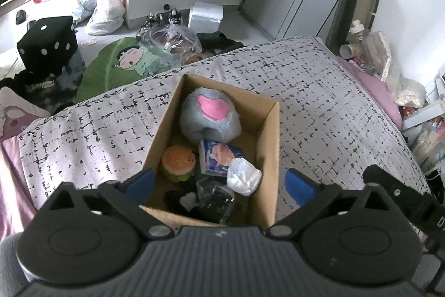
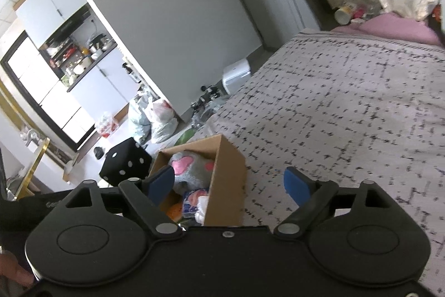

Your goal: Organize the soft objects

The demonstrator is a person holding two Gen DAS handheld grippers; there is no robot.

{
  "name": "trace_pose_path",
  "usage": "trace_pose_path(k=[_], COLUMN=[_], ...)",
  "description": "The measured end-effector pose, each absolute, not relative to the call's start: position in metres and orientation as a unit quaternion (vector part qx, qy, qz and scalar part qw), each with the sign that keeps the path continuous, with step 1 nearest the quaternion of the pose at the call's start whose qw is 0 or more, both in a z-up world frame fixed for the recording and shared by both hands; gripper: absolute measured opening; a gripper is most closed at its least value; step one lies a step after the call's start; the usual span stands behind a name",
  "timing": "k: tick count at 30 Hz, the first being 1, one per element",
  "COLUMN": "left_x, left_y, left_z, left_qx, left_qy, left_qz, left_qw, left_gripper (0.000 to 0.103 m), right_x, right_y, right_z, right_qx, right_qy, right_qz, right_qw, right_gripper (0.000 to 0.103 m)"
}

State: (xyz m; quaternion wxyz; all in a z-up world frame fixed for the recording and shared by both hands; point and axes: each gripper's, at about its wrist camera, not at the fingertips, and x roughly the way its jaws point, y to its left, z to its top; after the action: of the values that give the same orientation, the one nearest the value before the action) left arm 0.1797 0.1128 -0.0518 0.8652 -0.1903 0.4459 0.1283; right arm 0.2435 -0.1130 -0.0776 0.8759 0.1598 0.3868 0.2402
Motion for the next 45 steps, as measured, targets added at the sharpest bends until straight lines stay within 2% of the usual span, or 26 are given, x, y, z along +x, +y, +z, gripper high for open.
trace_pose_path(k=[5,15,45], left_x=[0.171,0.153,0.068], left_y=[0.103,0.080,0.053], left_z=[-0.041,-0.017,0.017], left_qx=[-0.189,-0.166,-0.105], left_qy=[0.433,0.407,0.367], left_qz=[0.127,0.114,0.072], left_qw=[0.872,0.891,0.921], left_gripper=[0.103,0.103,0.103], right_x=[0.233,0.206,0.118], right_y=[-0.121,-0.138,-0.172], right_z=[-0.061,-0.048,-0.011], right_qx=[0.148,0.117,0.111], right_qy=[0.380,0.368,0.352], right_qz=[0.237,0.232,0.167], right_qw=[0.882,0.893,0.914], right_gripper=[0.095,0.103,0.103])
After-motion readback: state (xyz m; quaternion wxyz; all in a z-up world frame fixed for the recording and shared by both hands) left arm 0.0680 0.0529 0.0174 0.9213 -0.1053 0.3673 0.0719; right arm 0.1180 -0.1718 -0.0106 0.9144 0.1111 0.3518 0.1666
